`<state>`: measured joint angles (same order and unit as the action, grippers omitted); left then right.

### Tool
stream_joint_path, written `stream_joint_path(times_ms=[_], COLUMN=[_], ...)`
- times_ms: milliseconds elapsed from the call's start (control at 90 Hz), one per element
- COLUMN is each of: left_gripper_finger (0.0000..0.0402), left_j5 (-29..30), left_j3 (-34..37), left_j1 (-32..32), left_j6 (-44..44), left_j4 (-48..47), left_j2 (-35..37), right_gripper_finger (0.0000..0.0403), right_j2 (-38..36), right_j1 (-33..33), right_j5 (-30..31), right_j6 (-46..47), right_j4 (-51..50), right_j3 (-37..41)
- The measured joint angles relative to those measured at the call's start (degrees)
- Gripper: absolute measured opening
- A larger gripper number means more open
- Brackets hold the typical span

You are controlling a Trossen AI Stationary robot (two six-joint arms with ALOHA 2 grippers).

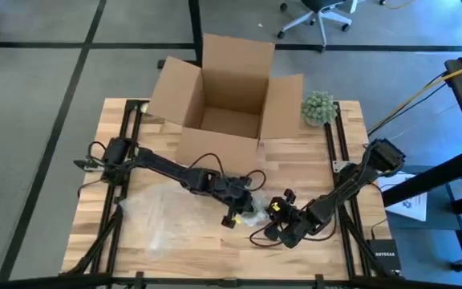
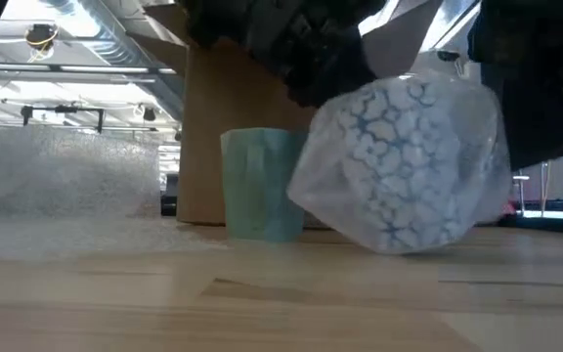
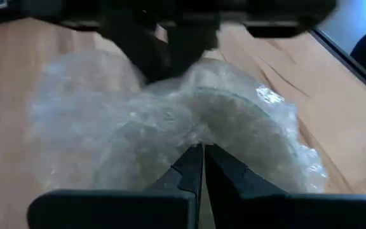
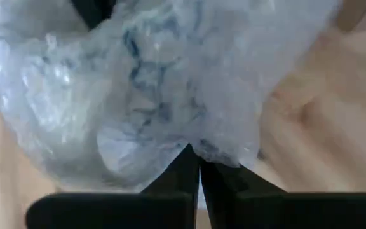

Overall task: Wrap mug
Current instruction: Wrap the bottom white blue floral mug glass

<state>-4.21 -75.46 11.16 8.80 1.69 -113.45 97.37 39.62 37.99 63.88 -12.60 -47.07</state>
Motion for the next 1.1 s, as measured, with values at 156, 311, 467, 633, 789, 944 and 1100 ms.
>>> stream_joint_path(times_ms=[156, 311, 467, 633, 789, 944, 1100], left_gripper_finger=[0.0000, 0.0000, 0.0000, 0.0000, 0.0000, 0.0000, 0.0000], left_j5=[-0.02, -0.04, -0.03, -0.03, -0.04, -0.04, -0.04], left_j3=[-0.02, -0.02, -0.02, -0.02, 0.00, 0.00, 0.04], left_j1=[0.02, 0.04, 0.04, 0.04, 0.09, 0.09, 0.09], left_j6=[-0.02, -0.04, -0.17, -0.15, -0.10, 0.00, 0.00], left_j4=[-0.61, -0.84, -1.00, -1.00, -1.00, -1.00, -0.60], left_j2=[0.09, 0.09, 0.09, 0.09, 0.09, 0.09, 0.09], right_gripper_finger=[0.0000, 0.0000, 0.0000, 0.0000, 0.0000, 0.0000, 0.0000], right_j2=[0.68, -1.20, -4.63, -7.36, -7.86, -8.03, -9.44], right_j1=[0.04, 0.04, 0.11, 0.11, 0.05, 0.00, 0.00], right_j5=[-0.46, -0.64, -2.99, -4.15, -3.65, 0.37, 5.66], right_j6=[0.63, -0.33, -1.10, -1.16, -1.35, -1.40, -2.79], right_j4=[0.62, 0.02, -4.68, -9.06, -12.07, -13.66, -13.63], right_j3=[0.00, 0.00, 0.00, 0.00, 0.00, 0.00, 0.00])
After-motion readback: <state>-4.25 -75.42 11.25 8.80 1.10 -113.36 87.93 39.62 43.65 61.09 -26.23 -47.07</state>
